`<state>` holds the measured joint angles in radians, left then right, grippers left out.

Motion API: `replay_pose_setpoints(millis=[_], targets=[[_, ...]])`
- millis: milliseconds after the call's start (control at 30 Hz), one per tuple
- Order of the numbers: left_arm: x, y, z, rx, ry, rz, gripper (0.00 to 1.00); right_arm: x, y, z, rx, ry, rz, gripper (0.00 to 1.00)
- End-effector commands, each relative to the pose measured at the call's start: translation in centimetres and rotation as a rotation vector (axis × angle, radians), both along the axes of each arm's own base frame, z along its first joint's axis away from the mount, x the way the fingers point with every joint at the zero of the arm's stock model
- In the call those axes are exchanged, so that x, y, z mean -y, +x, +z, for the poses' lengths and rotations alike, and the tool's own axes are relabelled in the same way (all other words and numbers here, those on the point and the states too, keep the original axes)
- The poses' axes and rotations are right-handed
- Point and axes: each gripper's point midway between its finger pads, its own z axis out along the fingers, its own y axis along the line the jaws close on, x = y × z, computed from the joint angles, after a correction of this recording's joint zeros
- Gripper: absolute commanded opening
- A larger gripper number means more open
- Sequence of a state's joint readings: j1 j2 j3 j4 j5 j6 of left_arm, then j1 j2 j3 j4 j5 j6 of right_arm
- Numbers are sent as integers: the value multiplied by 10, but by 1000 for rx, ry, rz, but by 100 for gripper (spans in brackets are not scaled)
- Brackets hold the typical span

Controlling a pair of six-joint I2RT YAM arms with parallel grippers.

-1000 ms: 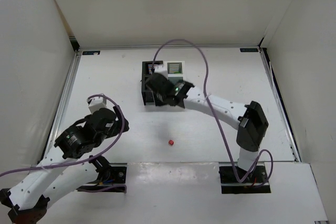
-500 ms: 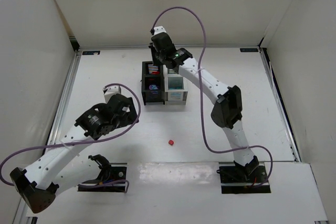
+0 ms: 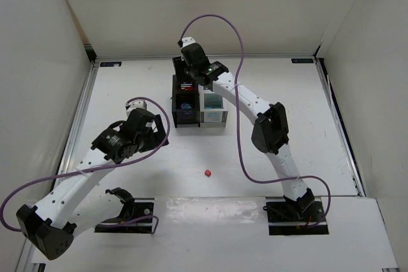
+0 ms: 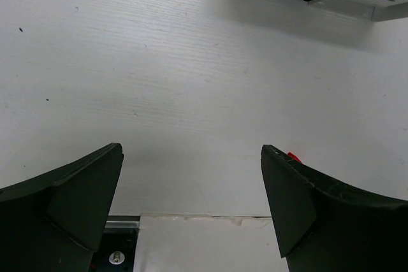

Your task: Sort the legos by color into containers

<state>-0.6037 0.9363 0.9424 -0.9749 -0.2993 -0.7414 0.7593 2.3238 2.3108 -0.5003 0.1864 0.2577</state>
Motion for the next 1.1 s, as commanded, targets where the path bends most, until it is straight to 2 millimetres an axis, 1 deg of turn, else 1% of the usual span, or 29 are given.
replay_pose_setpoints(millis=[0,33,67,100,133,167,200,233,267,300,333,367,400,433,467,500,533,567,600,633,667,700,733,767,800,833,867,967,1067], targets=[[5,-1,7,-5,-17,-40,100,1,-4,71,103,101,14,59],[7,-1,10,0,-23,-49,100,4,-6,75,104,105,9,59],[9,-3,8,-8,-18,-83,100,11,-16,90,115,111,11,58],[13,-2,10,3,-32,-99,100,17,-19,94,118,107,-4,58],[13,-2,7,-2,-26,-100,100,27,-27,121,161,127,-28,58],[13,-5,0,-23,-11,-99,100,37,-31,93,123,68,-47,58],[20,-6,-4,-32,-10,-124,100,58,-37,116,168,67,-123,58],[25,-9,-8,-49,-14,-144,100,72,-49,140,200,88,-148,58],[42,-15,-15,-65,-11,-212,100,92,-65,118,167,34,-171,58],[50,-18,-17,-65,-6,-260,100,113,-77,138,191,61,-226,58],[57,-20,-17,-63,-4,-284,100,128,-86,110,146,15,-259,58],[72,-27,-21,-71,7,-341,100,140,-93,106,129,25,-292,58],[85,-34,-22,-77,19,-389,100,162,-109,100,117,13,-325,58],[90,-35,-24,-77,23,-375,100,185,-128,92,84,20,-383,58],[97,-40,-31,-91,50,-401,100,199,-138,85,72,-5,-410,58],[106,-44,-38,-106,62,-425,100,213,-158,95,83,8,-417,58],[116,-47,-44,-117,59,-434,100,233,-175,82,72,-13,-439,58],[123,-50,-48,-126,48,-452,100,251,-185,93,96,34,-508,58],[140,-46,-51,-98,-1,-467,100,260,-204,75,64,-33,-495,58],[147,-54,-70,-130,14,-488,100,268,-212,68,48,-27,-524,58],[155,-60,-76,-151,-11,-522,100,284,-224,81,69,39,-561,58],[165,-58,-77,-140,-38,-526,100,295,-236,67,28,0,-573,58],[172,-59,-89,-163,-20,-534,100,307,-246,71,31,34,-580,58],[177,-56,-89,-153,-8,-539,100,314,-252,64,7,16,-592,58],[181,-59,-102,-167,30,-555,100,321,-257,62,-2,11,-604,58],[193,-59,-96,-142,26,-580,100,328,-263,60,-5,10,-609,58],[196,-56,-97,-122,51,-607,100,331,-265,61,-4,22,-610,58],[210,-59,-113,-150,112,-646,94,337,-269,58,-6,20,-616,58],[212,-61,-130,-198,151,-639,85,338,-270,53,-17,11,-619,58]])
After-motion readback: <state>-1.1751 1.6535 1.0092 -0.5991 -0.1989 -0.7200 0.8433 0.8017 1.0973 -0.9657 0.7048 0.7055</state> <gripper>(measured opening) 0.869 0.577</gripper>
